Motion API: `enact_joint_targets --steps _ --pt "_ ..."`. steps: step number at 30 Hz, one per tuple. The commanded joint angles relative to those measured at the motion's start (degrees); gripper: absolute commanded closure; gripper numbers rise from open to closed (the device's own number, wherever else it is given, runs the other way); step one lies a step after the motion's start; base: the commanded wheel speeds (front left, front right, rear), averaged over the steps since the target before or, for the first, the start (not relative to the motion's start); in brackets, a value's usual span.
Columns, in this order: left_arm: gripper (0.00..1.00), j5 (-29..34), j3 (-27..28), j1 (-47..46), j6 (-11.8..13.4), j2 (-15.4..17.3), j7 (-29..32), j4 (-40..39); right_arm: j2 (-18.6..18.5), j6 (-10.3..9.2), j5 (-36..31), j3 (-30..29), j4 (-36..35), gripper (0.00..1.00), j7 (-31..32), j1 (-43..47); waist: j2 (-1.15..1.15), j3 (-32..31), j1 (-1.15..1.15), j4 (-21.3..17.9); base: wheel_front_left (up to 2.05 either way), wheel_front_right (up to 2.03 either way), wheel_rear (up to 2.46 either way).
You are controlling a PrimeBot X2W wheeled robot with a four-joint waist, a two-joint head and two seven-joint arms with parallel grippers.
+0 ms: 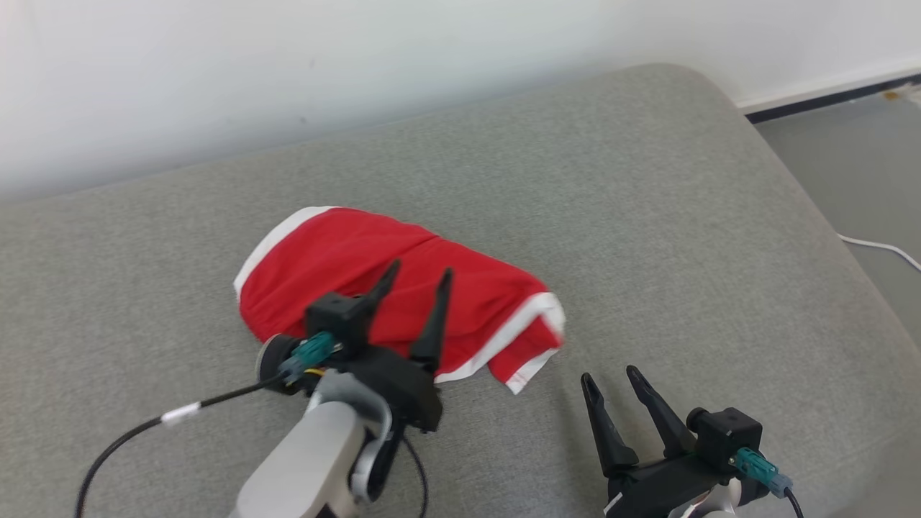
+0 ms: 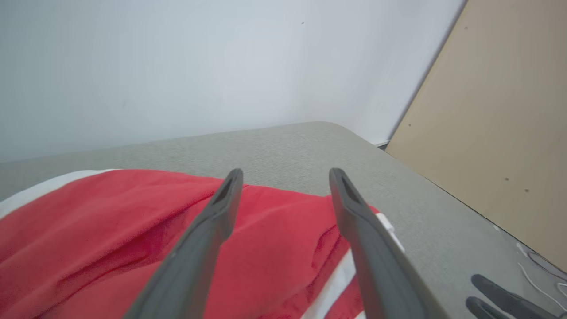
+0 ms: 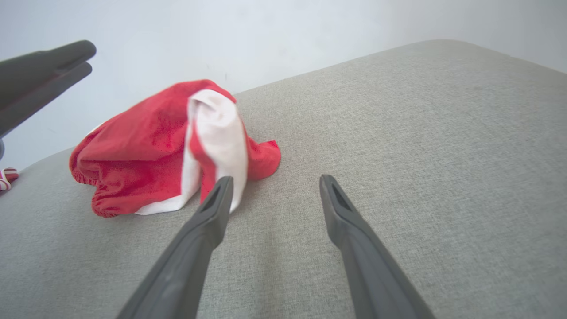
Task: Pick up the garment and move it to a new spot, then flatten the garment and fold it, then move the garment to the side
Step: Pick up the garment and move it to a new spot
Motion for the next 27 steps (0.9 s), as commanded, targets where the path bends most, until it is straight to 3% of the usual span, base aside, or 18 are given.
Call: enact_joint_targets --steps 1,12,14,20,27 --pt "0.00 0.94 0.86 1.32 0.16 0.39 -0.18 -0.46 0.34 -0.14 -0.40 -0.12 -0.26 0.00 -0.01 0.71 0.00 -0.32 0.00 1.28 0.00 0.00 0.00" --pt "0.00 13.00 20.79 16.84 2.02 4.21 -0.20 -9.24 1.11 -0.14 -4.52 -4.28 -2.61 0.00 0.00 1.99 0.00 -1.65 0.00 6.13 0.00 0.00 0.00" --pt "0.00 16.56 26.14 22.52 1.47 4.15 -0.20 -10.97 1.42 -0.14 -5.86 -5.67 -2.89 0.00 0.00 2.71 0.00 -2.23 0.00 6.83 0.00 0.00 0.00" --pt "0.00 21.70 33.12 29.60 1.31 2.49 -0.20 -14.50 1.96 -0.14 -7.22 -6.83 -2.57 0.00 0.00 3.61 0.00 -2.73 0.00 7.38 0.00 0.00 0.00" --pt "0.00 25.68 39.35 37.01 -0.91 0.34 -0.20 -17.53 2.63 -0.14 -8.01 -7.43 -1.76 0.00 0.00 4.46 0.00 -4.28 0.00 7.42 0.00 0.00 0.00"
